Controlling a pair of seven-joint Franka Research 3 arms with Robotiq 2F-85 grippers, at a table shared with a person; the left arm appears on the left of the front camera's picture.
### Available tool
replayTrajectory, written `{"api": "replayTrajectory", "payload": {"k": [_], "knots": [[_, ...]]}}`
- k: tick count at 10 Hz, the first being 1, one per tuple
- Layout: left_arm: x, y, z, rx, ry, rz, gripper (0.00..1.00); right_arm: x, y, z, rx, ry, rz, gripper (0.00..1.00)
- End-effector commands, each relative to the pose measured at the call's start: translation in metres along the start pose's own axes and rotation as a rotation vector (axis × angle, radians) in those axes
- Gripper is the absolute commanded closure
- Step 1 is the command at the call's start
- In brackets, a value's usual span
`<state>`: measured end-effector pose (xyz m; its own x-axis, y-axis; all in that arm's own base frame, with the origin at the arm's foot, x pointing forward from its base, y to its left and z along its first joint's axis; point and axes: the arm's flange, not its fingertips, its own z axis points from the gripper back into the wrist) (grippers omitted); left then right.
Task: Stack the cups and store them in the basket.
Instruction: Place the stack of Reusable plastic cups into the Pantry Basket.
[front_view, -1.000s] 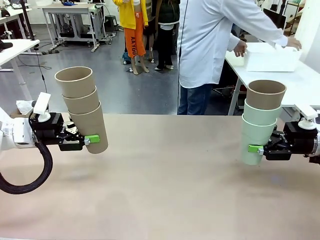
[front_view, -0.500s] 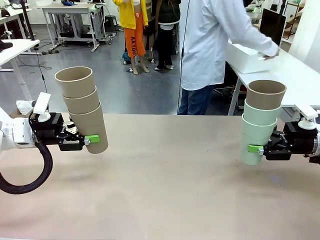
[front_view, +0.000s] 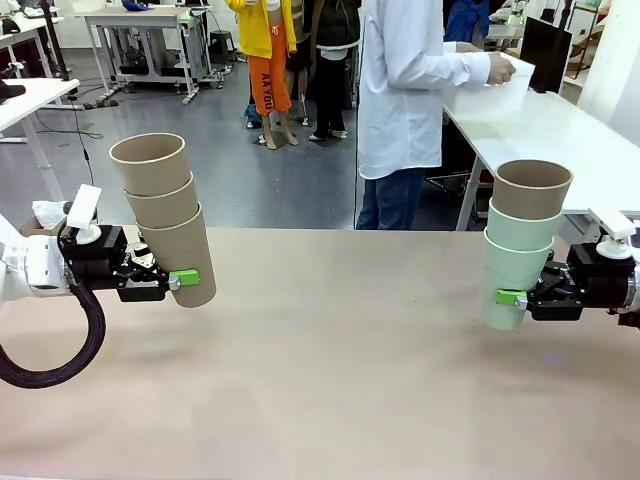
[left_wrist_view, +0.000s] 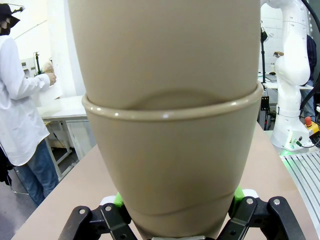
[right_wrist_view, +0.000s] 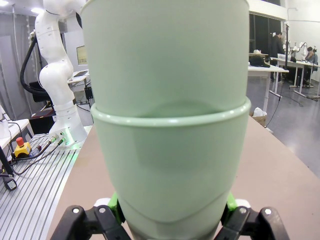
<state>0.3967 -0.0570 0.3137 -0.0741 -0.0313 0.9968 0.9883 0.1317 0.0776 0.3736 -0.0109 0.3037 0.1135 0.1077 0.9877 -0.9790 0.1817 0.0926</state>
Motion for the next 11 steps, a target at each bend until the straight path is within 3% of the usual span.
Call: {"api": "replayTrajectory", "payload": {"k": [1, 11], "knots": [[0.0033, -0.0005, 0.0003, -0.006, -0.006, -0.012, 0.17, 0.0033, -0.0003, -0.0001, -0.003, -0.001, 0.008, 0.16], [0.0033, -0.0005, 0.0003, -0.006, -0.006, -0.012, 0.17, 0.0033, -0.0003, -0.0001, -0.003, -0.001, 0.008, 0.16]]}}
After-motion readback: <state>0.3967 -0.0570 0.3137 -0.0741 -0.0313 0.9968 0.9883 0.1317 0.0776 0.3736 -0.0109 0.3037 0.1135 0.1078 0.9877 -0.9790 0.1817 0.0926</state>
